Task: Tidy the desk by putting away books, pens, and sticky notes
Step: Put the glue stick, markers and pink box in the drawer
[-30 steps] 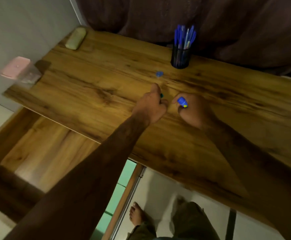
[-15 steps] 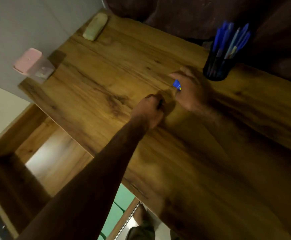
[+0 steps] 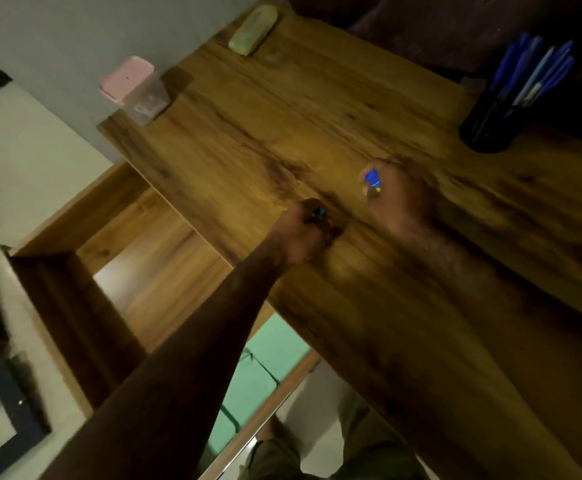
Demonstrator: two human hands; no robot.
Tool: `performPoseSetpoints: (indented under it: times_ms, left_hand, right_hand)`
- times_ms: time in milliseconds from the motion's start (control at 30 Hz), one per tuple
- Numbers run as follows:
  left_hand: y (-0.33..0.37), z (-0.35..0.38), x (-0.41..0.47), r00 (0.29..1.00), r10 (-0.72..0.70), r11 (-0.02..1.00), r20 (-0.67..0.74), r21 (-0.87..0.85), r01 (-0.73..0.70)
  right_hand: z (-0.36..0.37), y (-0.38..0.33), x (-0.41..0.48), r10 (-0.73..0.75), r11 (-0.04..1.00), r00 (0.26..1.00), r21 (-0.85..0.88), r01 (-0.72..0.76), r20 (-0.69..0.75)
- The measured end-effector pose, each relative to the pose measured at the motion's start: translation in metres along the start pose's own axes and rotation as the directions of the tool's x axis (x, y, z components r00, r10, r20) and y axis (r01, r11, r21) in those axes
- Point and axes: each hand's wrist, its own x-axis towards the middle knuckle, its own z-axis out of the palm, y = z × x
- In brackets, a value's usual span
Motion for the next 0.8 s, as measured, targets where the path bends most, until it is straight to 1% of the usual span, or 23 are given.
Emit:
performPoseSetpoints:
  times_ms: [67,167,233,267,333,400,600,700,800]
  left_hand:
    - [-0.007,-0.019,-0.019,0.999,-0.016,0.999,-0.041,-0.05,0.014]
    - [-0.02,-0.053,-0.05,0.996,-0.059,0.989,-0.061,-0.138,0.051]
    - [-0.035,-0.082,-0.077,0.996,-0.044,0.979,-0.08,-0.201,0.027]
    - [-0.046,-0.098,-0.093,0.996,-0.033,0.973,-0.082,-0.231,0.013]
    - [-0.065,-0.125,-0.121,0.997,-0.028,0.963,-0.065,-0.27,0.01]
    - [-0.086,-0.155,-0.149,0.998,-0.034,0.953,-0.043,-0.301,0.019]
    - [-0.127,-0.225,-0.209,0.995,-0.099,0.944,-0.007,-0.316,0.092]
    - [-0.139,-0.248,-0.215,0.992,-0.129,0.936,-0.012,-0.332,0.118]
    - [-0.153,-0.267,-0.211,0.989,-0.148,0.934,0.012,-0.327,0.144]
  right_hand:
    - [0.003,-0.03,-0.017,-0.006,0.992,1.0,0.124,0.005,0.008]
    - [0.008,-0.081,-0.047,-0.055,0.959,0.998,0.281,0.043,0.035]
    - [0.017,-0.123,-0.074,-0.056,0.925,0.997,0.378,0.031,0.056]
    - [0.025,-0.145,-0.089,-0.037,0.898,0.997,0.439,0.0,0.075]
    - [0.041,-0.182,-0.117,0.027,0.806,0.99,0.582,-0.102,0.135]
    - [0.061,-0.218,-0.146,0.053,0.719,0.978,0.673,-0.177,0.201]
    - [0.103,-0.292,-0.205,0.084,0.623,0.944,0.723,-0.299,0.318]
    - [0.114,-0.316,-0.211,0.072,0.648,0.929,0.691,-0.32,0.363]
    - [0.13,-0.333,-0.206,0.077,0.678,0.929,0.665,-0.315,0.362]
